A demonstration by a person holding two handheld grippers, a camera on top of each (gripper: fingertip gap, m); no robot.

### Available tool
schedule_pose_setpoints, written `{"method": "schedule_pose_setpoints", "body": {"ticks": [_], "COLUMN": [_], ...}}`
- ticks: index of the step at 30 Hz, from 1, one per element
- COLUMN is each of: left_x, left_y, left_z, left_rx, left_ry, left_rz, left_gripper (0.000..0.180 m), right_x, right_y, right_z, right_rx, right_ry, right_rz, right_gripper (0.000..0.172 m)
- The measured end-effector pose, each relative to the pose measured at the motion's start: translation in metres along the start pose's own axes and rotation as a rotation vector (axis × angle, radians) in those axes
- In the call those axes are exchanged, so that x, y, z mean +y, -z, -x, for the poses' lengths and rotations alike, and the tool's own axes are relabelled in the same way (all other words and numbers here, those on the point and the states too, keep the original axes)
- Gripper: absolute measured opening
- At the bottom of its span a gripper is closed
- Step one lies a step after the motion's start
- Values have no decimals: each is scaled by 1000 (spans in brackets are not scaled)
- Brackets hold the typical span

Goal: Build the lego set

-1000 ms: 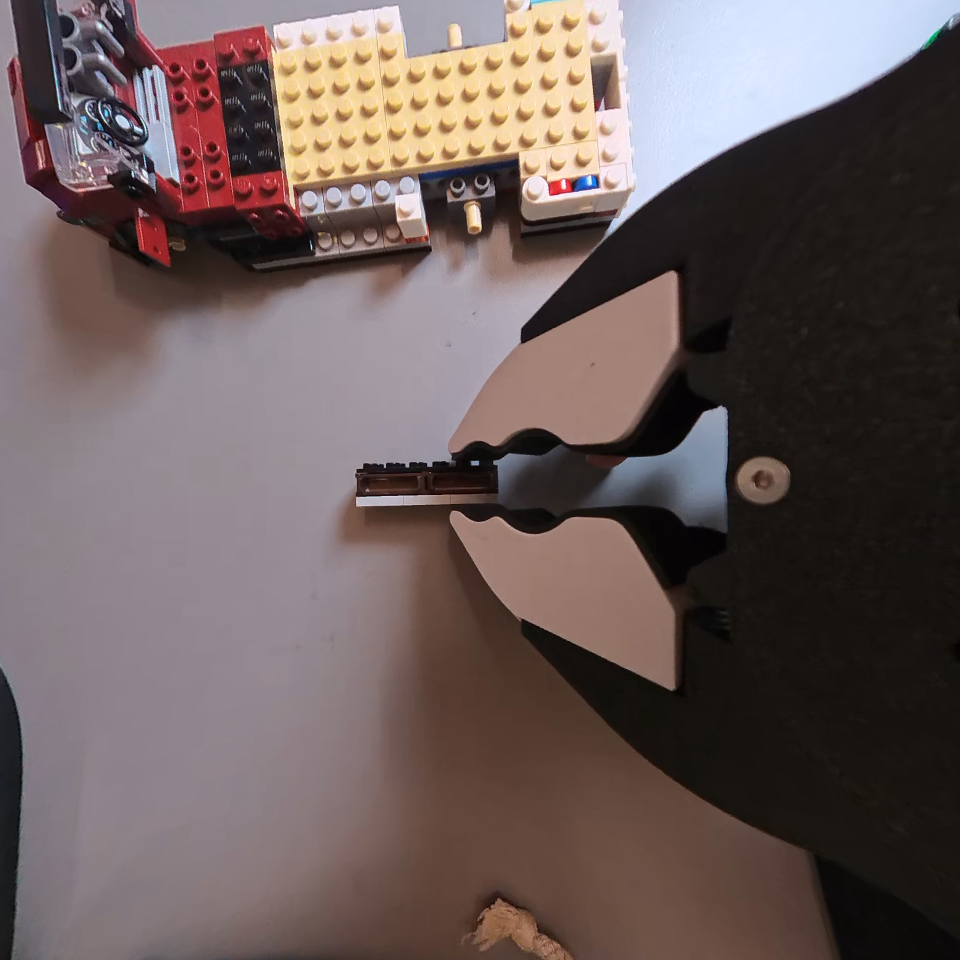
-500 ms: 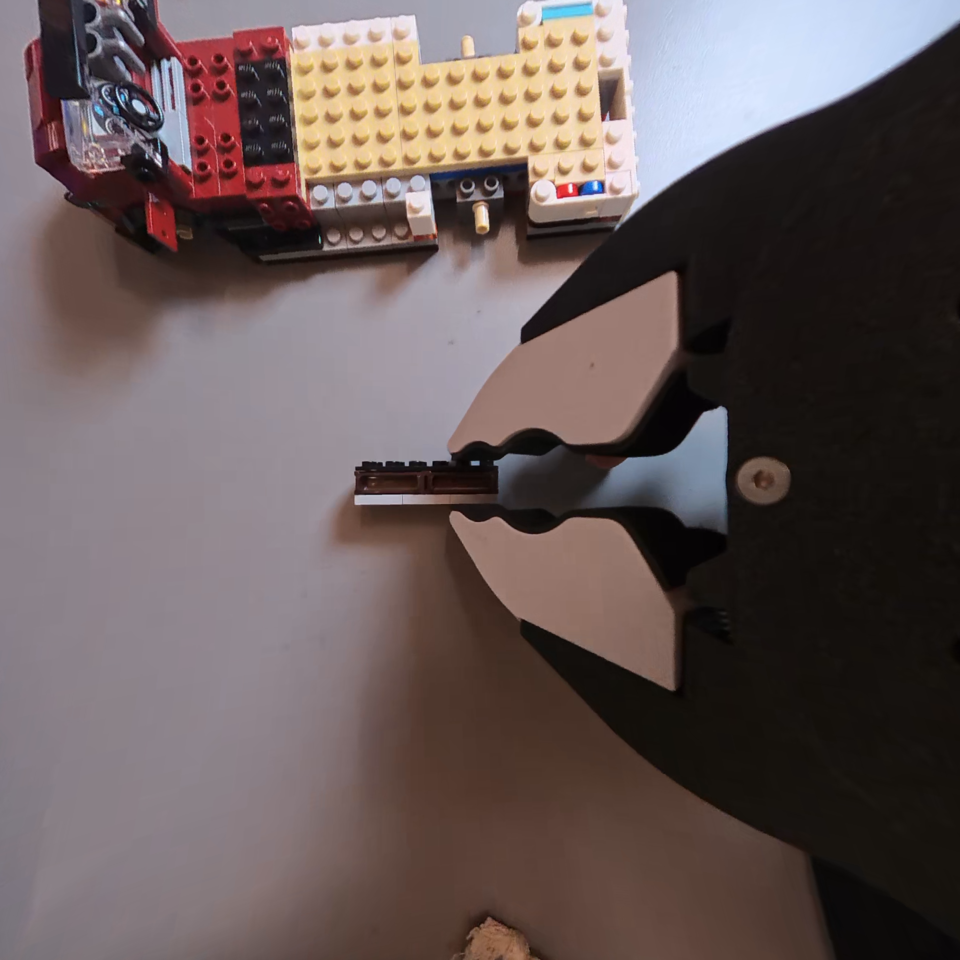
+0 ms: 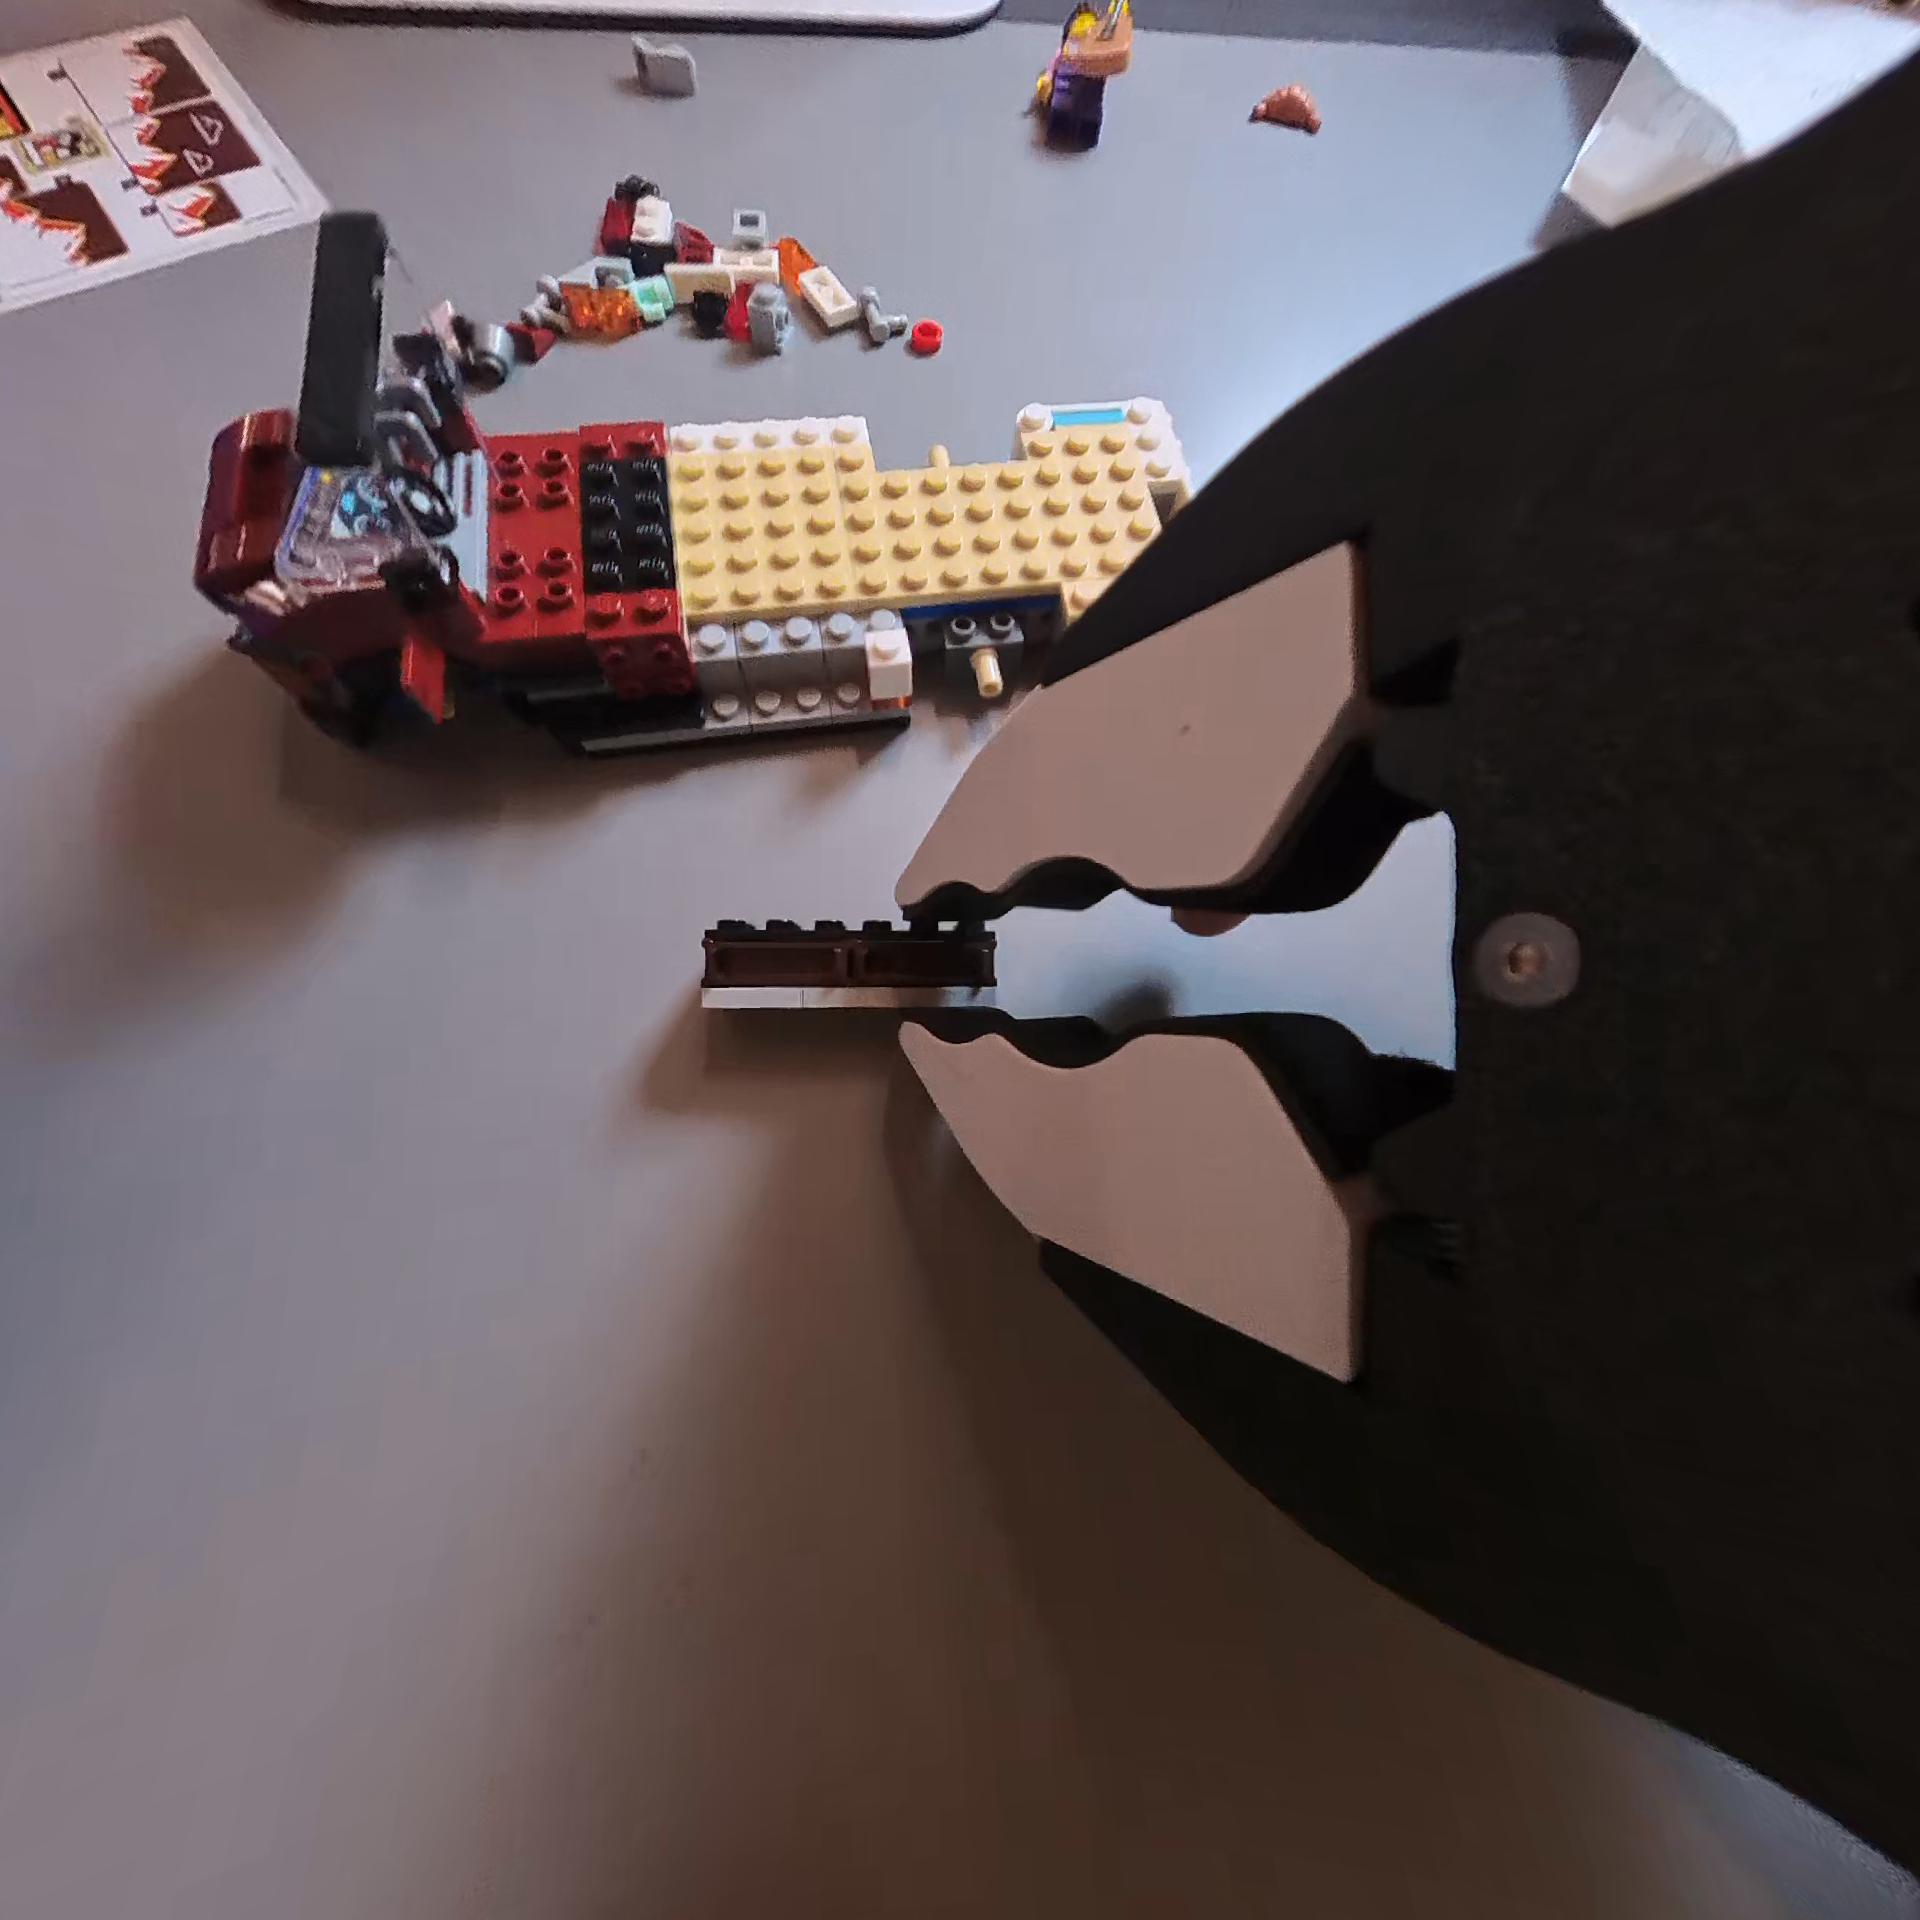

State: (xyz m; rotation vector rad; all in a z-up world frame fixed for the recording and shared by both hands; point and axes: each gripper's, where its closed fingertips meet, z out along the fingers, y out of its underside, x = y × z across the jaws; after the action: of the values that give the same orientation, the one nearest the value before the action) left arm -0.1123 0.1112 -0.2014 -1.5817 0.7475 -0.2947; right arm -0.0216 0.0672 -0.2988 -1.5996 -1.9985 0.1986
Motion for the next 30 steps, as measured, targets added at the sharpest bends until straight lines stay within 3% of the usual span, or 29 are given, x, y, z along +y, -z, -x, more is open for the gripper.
{"method": "schedule_pose_setpoints", "body": {"ticks": [4, 9, 17, 21, 25, 30], "left_x": [5, 6, 14, 20, 30, 53], "left_y": [-2, -3, -4, -2, 3, 2], "left_z": [-8, -12, -34, -51, -71, -88], "left_rx": [24, 48, 168, 273, 412, 445], "left_ry": [-26, -39, -98, -115, -87, -237], "left_rz": [17, 19, 41, 66, 131, 238], "left_gripper": [11, 11, 11, 12, 18, 24], "right_x": [-12, -24, -10, -14, -7, -9], "right_y": [8, 25, 16, 8, 6, 7], "right_z": [21, 26, 24, 21, -1, 7], "right_rx": [-81, -193, -296, -213, 10, 80], "right_ry": [48, -39, -218, -168, -49, 111], "right_rz": [-34, -159, -120, -88, 1, 80], "right_gripper": [21, 22, 23, 16, 16, 16]}}
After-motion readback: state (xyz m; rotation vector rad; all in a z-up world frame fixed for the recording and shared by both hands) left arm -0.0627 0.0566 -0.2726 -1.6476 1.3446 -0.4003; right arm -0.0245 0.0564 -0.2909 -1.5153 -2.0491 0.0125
